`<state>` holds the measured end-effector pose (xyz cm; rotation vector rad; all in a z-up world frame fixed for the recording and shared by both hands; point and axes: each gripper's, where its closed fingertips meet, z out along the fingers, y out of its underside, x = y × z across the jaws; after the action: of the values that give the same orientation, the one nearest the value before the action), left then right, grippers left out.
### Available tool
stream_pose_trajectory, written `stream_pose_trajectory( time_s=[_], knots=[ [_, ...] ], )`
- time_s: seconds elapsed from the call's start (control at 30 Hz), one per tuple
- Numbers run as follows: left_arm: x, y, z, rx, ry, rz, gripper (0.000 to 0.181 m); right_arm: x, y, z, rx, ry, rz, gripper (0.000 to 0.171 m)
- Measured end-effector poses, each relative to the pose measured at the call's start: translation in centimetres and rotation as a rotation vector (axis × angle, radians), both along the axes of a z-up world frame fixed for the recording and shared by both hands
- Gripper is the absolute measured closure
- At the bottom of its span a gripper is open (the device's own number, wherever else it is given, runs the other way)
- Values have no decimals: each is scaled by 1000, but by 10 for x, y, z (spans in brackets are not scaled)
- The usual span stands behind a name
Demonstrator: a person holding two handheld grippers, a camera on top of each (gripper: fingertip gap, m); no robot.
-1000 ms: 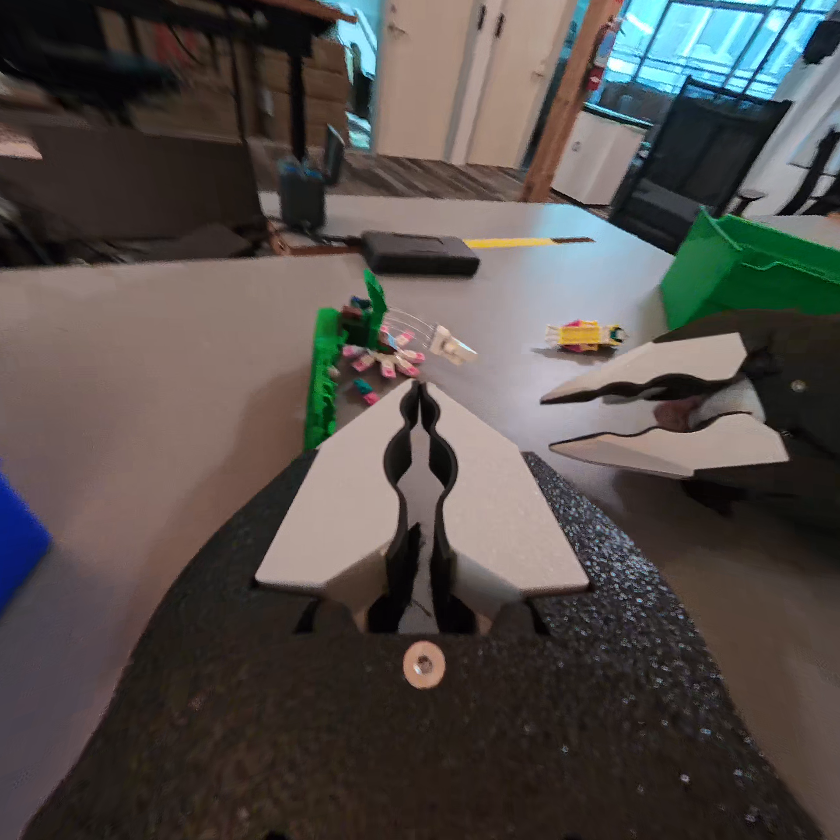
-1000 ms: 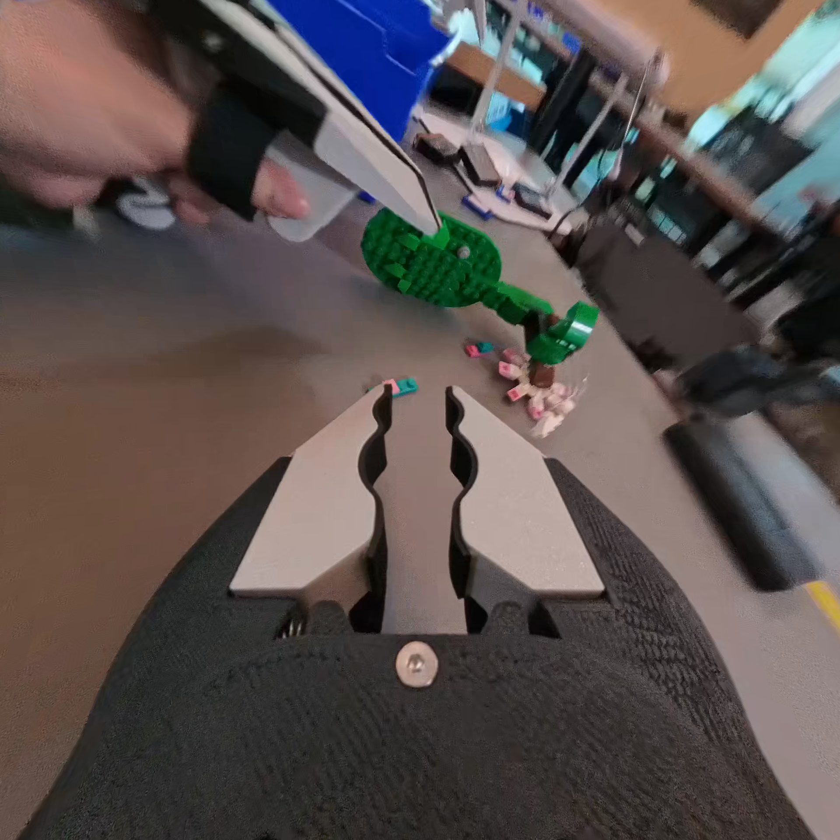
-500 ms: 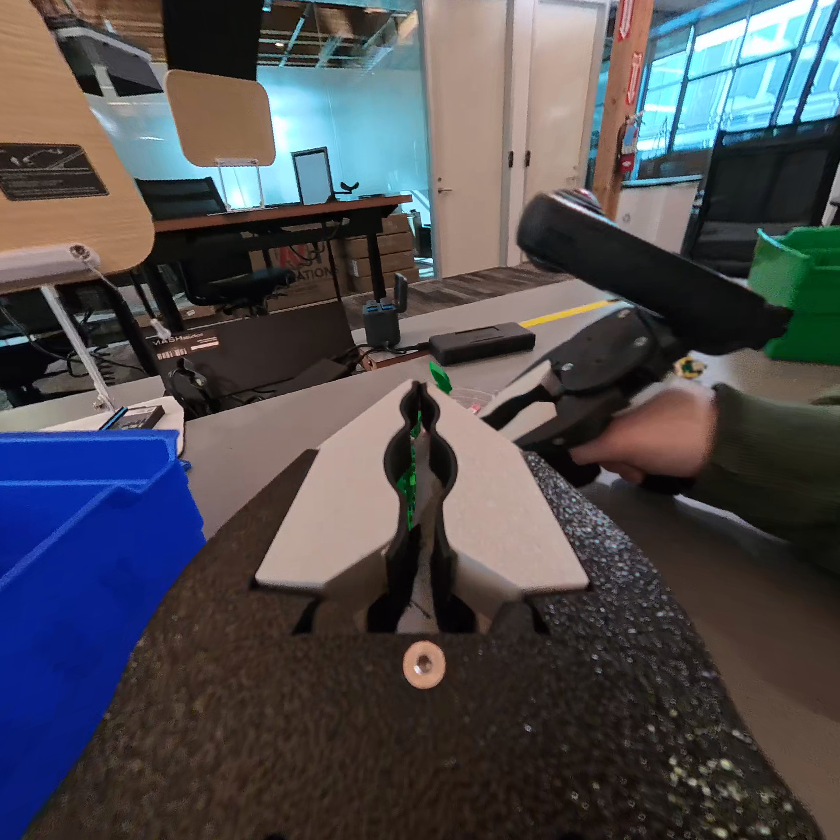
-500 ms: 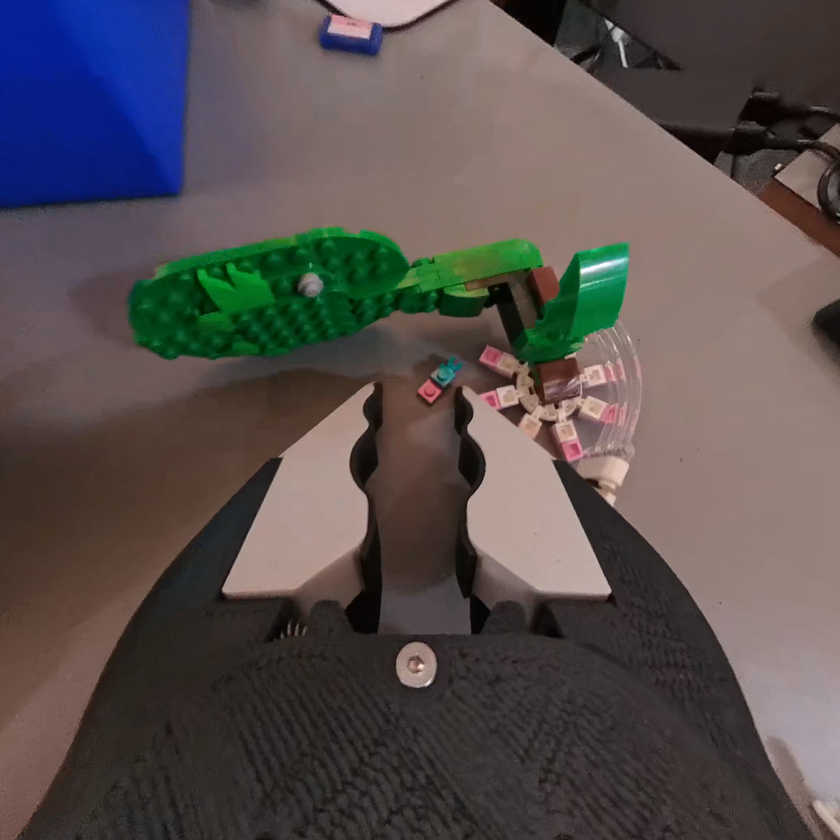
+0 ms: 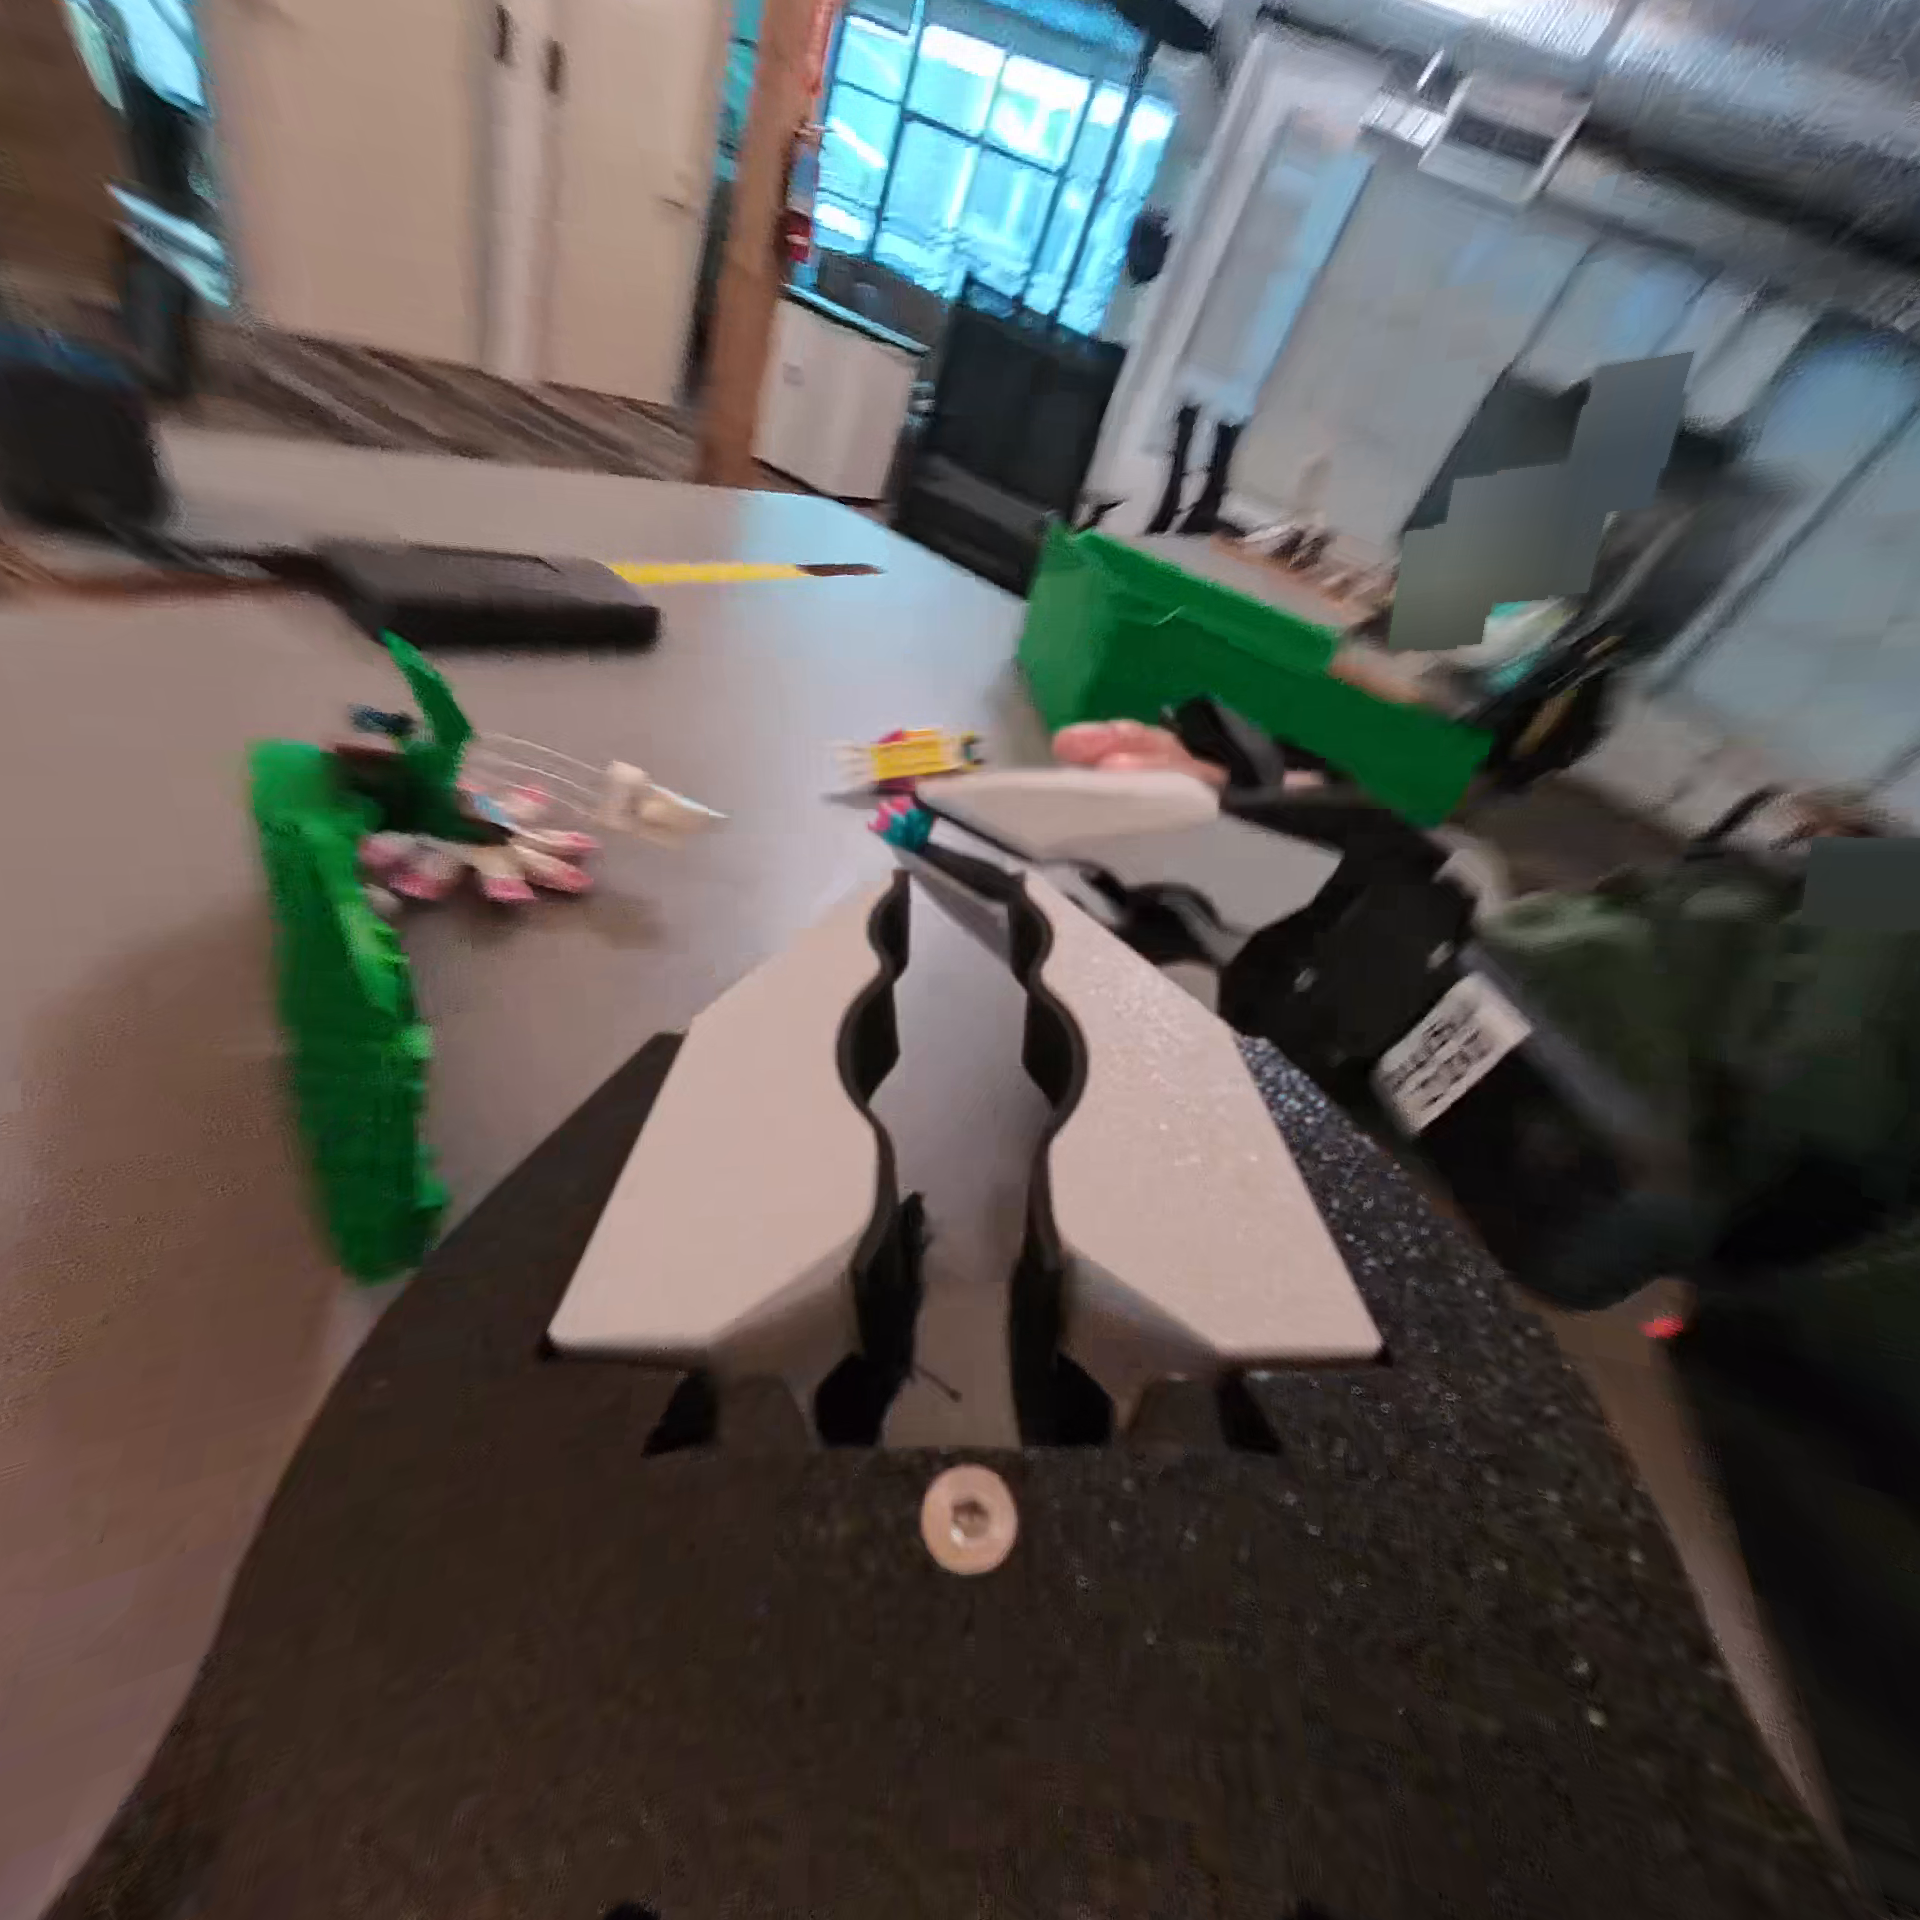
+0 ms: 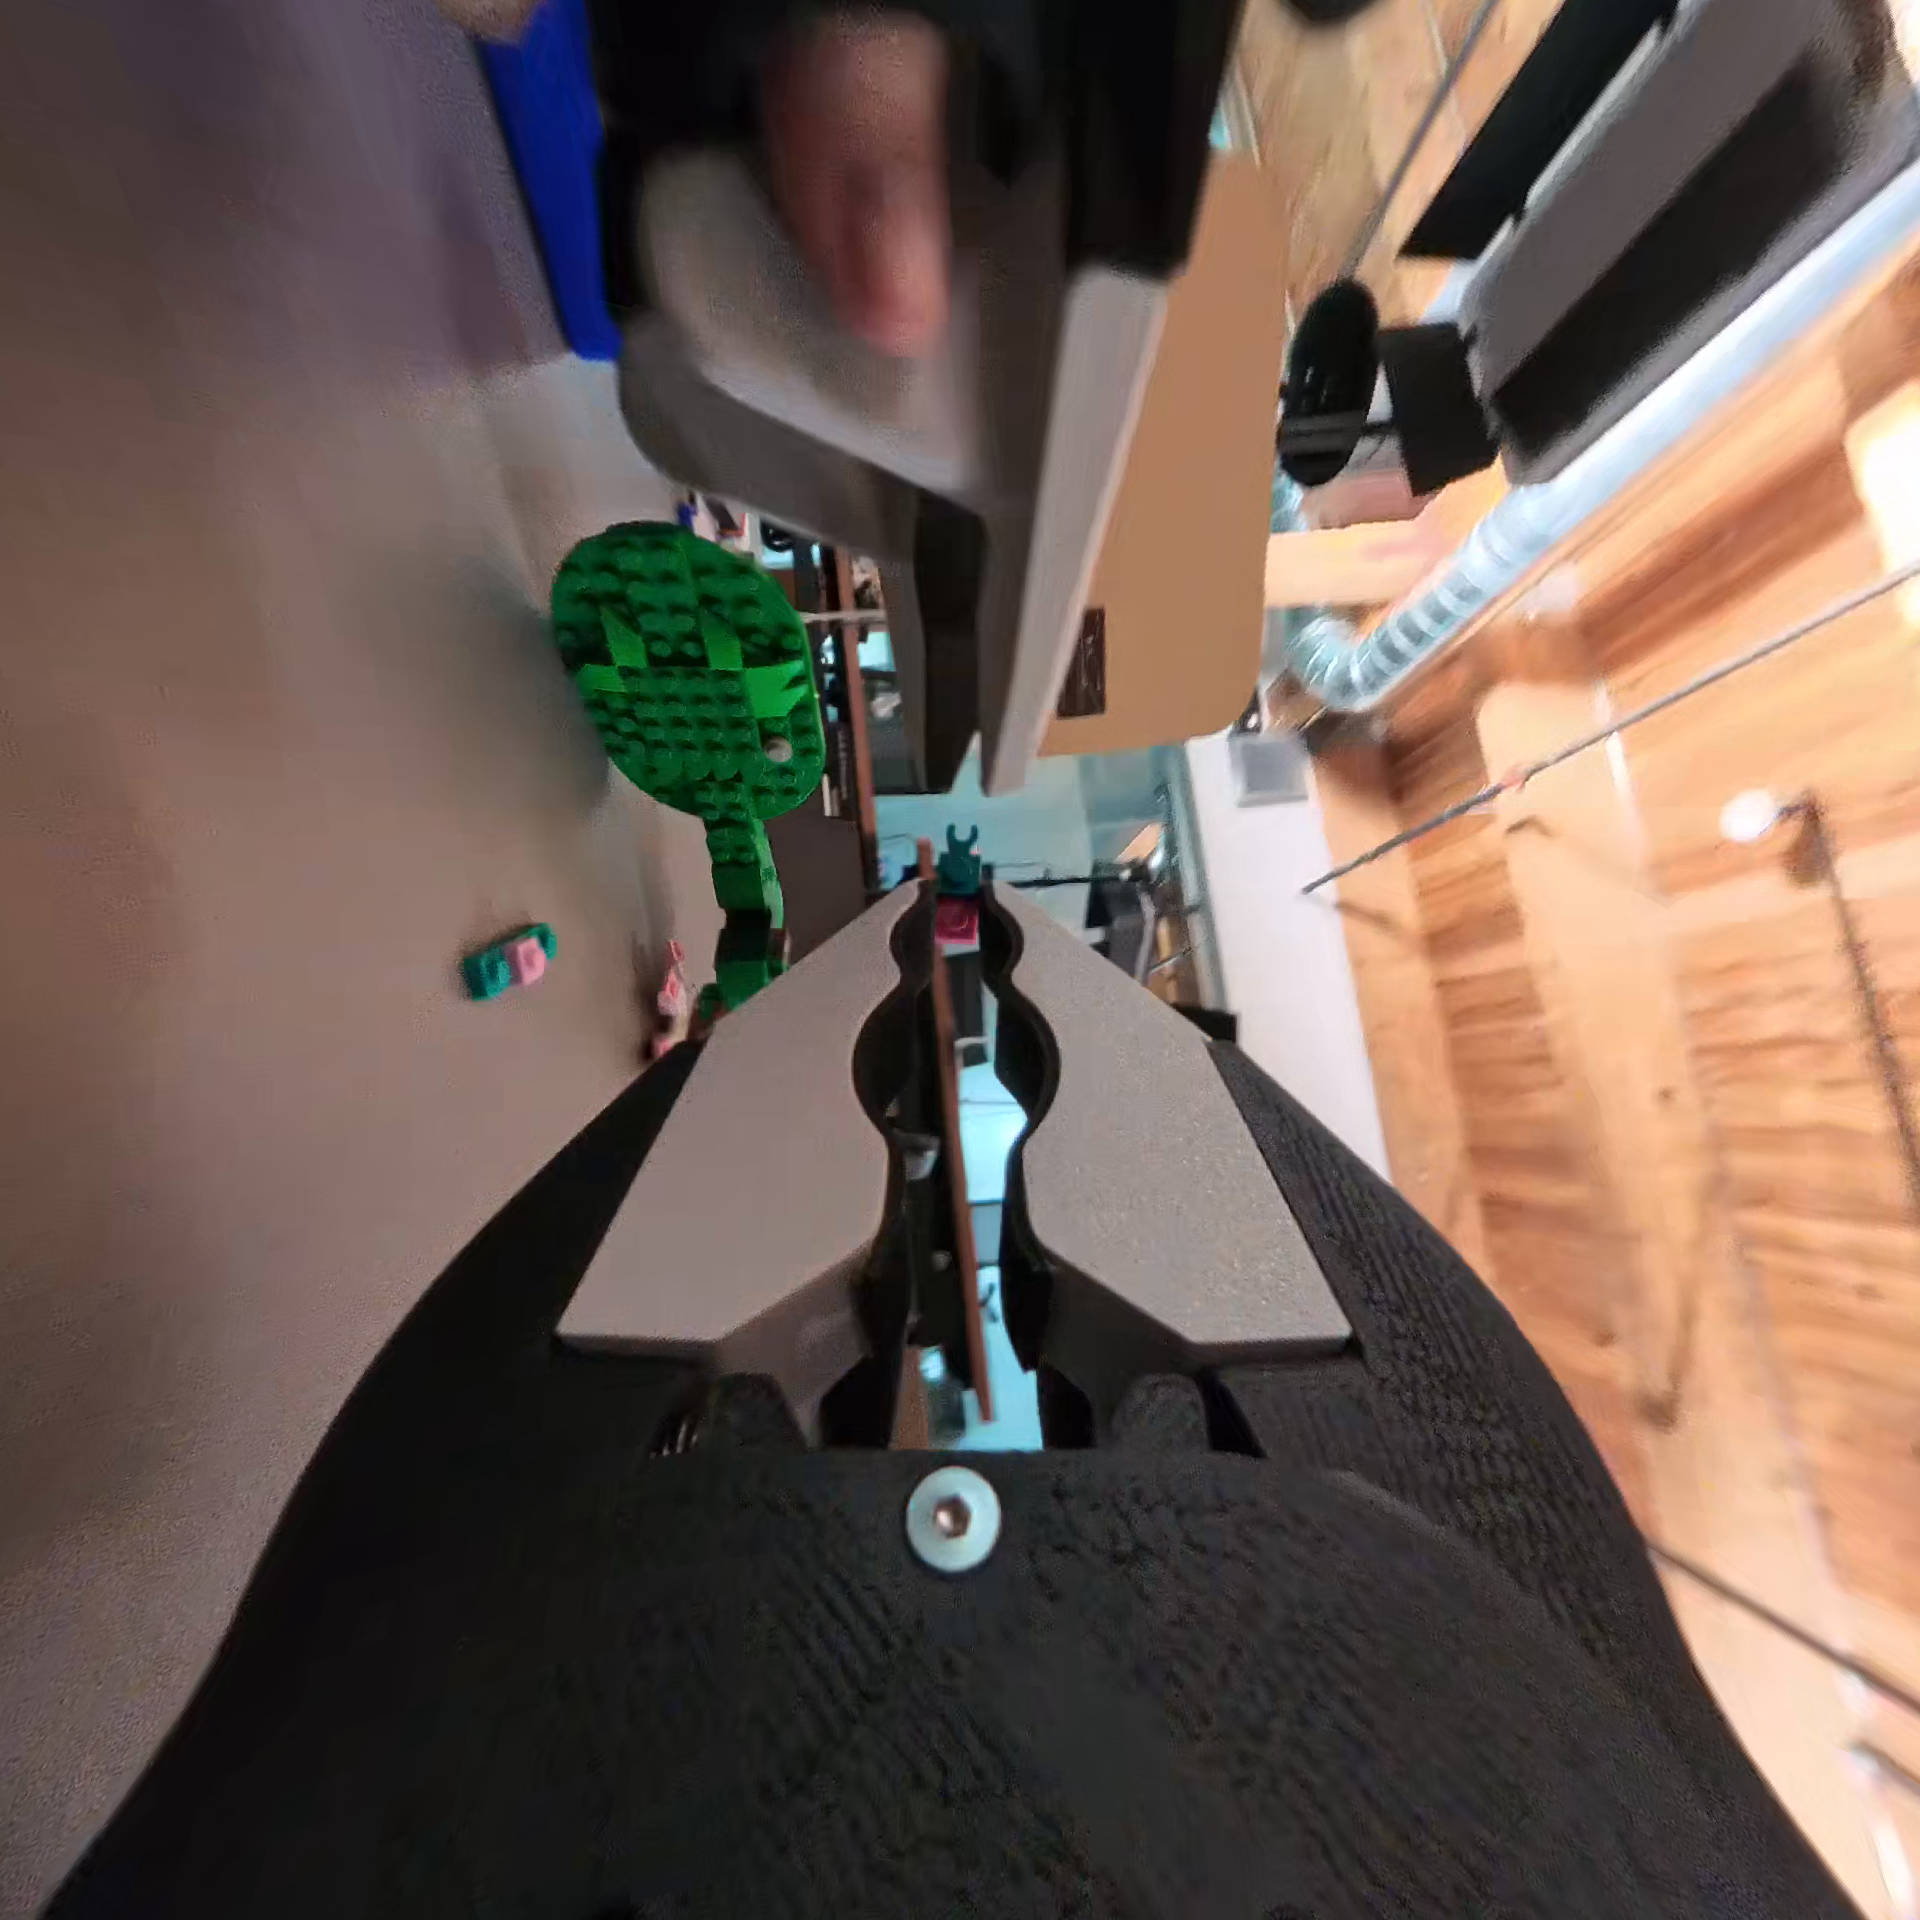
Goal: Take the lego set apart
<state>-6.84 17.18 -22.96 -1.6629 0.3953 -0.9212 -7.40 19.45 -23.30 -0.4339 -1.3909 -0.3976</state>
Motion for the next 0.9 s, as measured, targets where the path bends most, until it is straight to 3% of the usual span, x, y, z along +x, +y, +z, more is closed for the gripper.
stream_pose_trajectory(
  time_s=[0.03, 0.37, 0.73, 0.83, 0.9],
  knots=[
    [4, 0, 0, -42, -73, -28, 164, 3, -6, 0, 43, -14, 10, 166],
    [2, -4, 16, -147, -413, -131, 170, 4, -24, 16, 213, 7, 26, 166],
    [4, -5, 18, -148, -492, -149, 178, 4, -29, 20, 258, 7, 17, 166],
    [3, -2, 11, -145, -396, -94, 181, 4, -24, 16, 98, 18, 30, 166],
    [-3, 3, 4, -105, -247, -17, 181, 7, -6, 2, -210, 5, 2, 166]
  ],
)
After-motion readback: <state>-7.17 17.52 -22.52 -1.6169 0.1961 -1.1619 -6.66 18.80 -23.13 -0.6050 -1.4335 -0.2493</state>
